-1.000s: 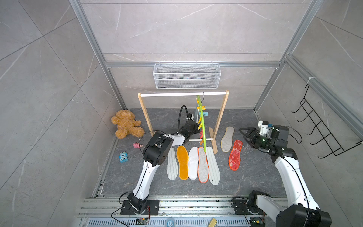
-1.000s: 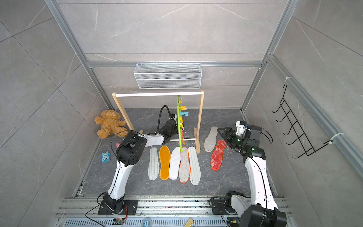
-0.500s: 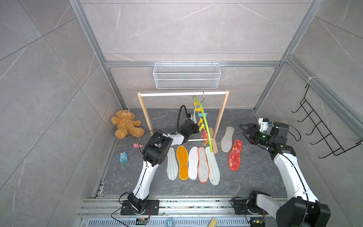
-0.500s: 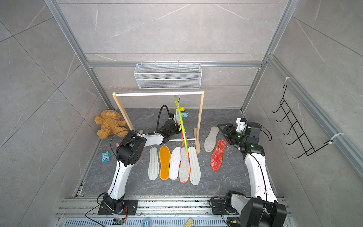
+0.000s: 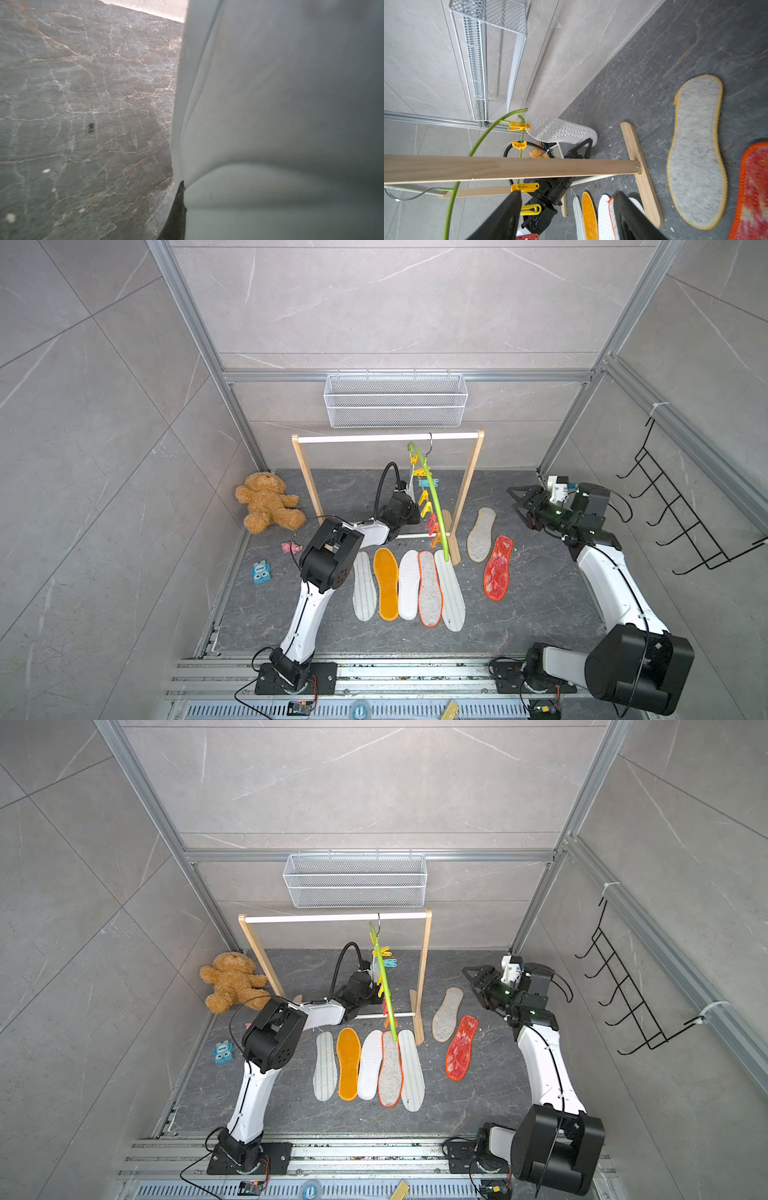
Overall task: Take the shoe insoles off the hanger
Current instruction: Remove the insole from the hanger.
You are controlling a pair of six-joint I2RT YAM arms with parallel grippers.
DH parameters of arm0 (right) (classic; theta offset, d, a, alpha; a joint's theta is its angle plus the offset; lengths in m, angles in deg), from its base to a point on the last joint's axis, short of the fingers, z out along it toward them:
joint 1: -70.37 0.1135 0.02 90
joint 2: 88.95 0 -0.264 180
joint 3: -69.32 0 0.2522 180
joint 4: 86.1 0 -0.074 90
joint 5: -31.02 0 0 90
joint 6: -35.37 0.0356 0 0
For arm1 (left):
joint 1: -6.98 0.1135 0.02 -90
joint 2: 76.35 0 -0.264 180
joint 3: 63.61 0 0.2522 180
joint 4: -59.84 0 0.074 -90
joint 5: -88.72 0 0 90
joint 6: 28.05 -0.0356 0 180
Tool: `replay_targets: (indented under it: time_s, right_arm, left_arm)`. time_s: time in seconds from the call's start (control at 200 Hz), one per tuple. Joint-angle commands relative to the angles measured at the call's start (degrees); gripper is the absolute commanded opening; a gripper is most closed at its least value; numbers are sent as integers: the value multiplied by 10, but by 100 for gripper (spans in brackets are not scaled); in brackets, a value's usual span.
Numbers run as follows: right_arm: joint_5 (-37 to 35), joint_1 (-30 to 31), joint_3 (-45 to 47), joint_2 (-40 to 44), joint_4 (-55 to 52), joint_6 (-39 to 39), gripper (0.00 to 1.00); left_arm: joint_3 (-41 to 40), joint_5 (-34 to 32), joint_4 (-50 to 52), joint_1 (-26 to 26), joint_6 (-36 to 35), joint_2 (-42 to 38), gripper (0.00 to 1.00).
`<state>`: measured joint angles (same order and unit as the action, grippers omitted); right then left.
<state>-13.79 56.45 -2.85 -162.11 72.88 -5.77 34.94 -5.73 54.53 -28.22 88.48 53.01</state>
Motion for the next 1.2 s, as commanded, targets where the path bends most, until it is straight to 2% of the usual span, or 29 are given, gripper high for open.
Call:
replay_targets:
  time_s: [0.0, 0.539, 0.904, 1.193]
  right_arm:
    - [11, -2, -34, -20, 38, 24, 72]
    - [9, 14, -111, -86, 110, 91, 72]
    - [3, 49, -157, -128, 111, 89, 71]
    - [12, 64, -194, -162, 90, 71, 72]
  left_arm:
    - [-5, -19, 17, 3, -38, -43, 0]
    - [-22, -40, 60, 12, -118, -92, 0]
    - [-22, -34, 71, 31, -134, -112, 0]
    - [28, -45, 147, 33, -165, -91, 0]
